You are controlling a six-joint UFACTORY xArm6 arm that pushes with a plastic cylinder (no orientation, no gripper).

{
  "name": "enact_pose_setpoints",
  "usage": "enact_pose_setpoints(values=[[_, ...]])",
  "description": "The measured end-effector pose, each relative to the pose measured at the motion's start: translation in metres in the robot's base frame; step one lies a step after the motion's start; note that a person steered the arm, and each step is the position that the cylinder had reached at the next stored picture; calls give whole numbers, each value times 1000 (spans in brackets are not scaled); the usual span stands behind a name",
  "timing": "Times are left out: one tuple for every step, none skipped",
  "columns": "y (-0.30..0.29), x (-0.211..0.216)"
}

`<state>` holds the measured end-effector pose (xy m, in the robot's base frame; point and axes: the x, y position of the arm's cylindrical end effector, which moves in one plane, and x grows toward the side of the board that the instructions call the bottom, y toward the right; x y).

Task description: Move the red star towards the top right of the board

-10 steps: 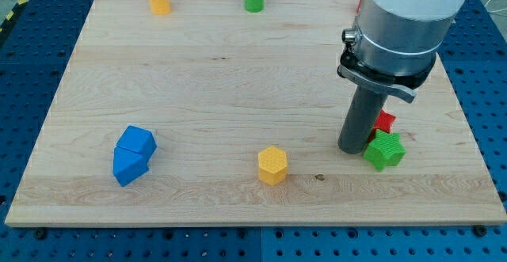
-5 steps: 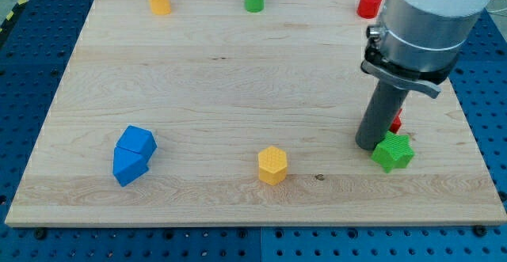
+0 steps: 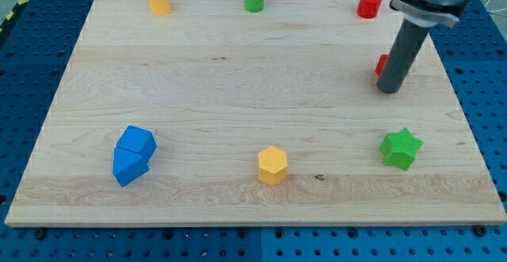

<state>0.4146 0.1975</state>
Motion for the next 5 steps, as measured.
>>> enact_pose_setpoints(values=[[0, -31], [0, -52], [2, -56], [2, -56], [2, -57]])
